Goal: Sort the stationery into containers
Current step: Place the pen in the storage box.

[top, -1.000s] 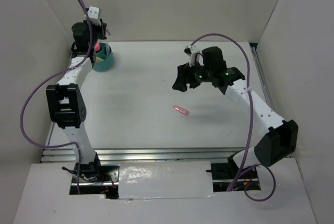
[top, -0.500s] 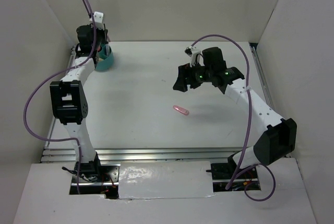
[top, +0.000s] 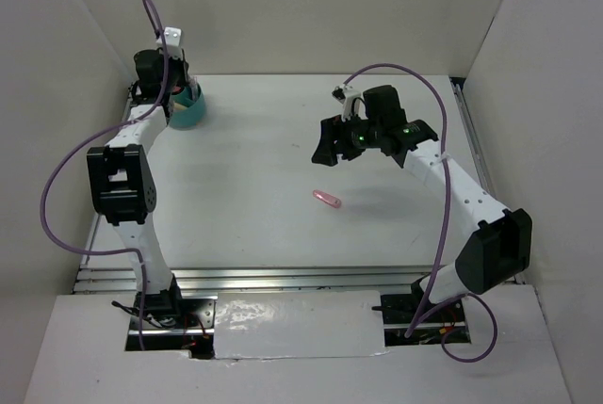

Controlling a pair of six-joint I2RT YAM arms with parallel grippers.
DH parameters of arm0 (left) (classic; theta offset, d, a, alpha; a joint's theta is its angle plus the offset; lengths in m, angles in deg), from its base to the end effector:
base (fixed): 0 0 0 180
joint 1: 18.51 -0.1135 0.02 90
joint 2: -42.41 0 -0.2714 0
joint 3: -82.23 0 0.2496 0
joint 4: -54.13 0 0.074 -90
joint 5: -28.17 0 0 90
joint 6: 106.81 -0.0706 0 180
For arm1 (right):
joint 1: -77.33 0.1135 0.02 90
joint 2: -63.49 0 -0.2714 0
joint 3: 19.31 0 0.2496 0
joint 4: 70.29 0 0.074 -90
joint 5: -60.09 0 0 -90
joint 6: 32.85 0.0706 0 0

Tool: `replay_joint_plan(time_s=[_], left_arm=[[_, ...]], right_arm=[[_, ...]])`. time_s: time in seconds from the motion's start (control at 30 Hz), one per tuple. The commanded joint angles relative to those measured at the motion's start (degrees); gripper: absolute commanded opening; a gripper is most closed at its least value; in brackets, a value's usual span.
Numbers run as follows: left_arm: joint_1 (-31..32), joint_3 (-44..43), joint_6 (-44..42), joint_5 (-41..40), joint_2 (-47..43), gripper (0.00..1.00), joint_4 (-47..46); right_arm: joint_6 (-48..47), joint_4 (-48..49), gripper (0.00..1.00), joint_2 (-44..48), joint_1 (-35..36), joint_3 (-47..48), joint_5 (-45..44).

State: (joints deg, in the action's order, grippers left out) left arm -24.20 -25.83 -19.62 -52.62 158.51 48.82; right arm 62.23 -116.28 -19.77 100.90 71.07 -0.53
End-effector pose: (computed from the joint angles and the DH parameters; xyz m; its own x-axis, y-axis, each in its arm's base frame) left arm 0.5286 0.0413 0.3155 -0.0443 0.0442 -0.9980 0.0635 0.9971 0.0414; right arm 0.2990 0.1682 0.3289 -0.6348 -0.1928 -0.7483 -0.6449 0.6656 0.3756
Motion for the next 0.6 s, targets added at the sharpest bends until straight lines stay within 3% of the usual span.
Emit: replay_joint_plan(time_s=[0.0, 0.57], left_arm=[[-0.8, 0.1, 0.3, 0.2, -2.6, 0.00, 0.0], [-1.4, -1.6, 1.1, 4.8, -1.7, 0.00, 6.8]], right_arm=[[0.2, 1.7, 0.80, 0.1, -0.4, 0.8, 0.8], [0.3, 1.6, 0.80, -0.8, -0.5, 0.9, 1.4]])
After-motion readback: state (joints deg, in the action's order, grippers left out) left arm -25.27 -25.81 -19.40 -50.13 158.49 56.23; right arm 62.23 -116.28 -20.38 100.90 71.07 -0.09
